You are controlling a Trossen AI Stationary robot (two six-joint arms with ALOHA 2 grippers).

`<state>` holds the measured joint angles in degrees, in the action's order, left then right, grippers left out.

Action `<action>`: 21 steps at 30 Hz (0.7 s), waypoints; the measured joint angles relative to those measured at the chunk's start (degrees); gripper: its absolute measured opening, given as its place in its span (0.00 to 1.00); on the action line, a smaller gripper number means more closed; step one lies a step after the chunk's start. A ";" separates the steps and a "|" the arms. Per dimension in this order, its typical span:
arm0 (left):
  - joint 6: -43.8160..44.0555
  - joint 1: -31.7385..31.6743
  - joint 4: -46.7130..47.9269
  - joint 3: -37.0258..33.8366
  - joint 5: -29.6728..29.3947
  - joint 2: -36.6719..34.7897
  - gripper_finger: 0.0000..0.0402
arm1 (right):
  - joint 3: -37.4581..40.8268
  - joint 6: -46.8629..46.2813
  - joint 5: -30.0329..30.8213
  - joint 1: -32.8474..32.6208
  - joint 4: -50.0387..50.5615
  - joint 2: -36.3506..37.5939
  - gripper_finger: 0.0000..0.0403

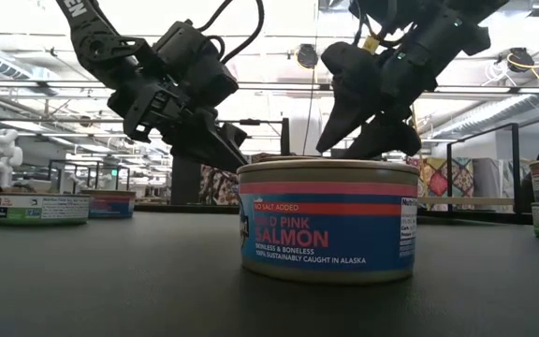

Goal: Stack canned seafood by type on shelf
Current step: Stack the blue pink tuna can on top of the other blue pink tuna can on the shelf

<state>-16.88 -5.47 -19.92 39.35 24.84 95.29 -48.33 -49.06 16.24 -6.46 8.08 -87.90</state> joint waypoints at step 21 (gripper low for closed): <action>0.06 0.03 -2.38 -0.02 -1.22 3.05 0.01 | 3.95 -4.77 6.40 -3.19 -8.14 0.00 0.57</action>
<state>-16.82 -5.43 -22.30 39.33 23.62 98.34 -44.38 -53.82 22.64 -9.65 -0.06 -87.90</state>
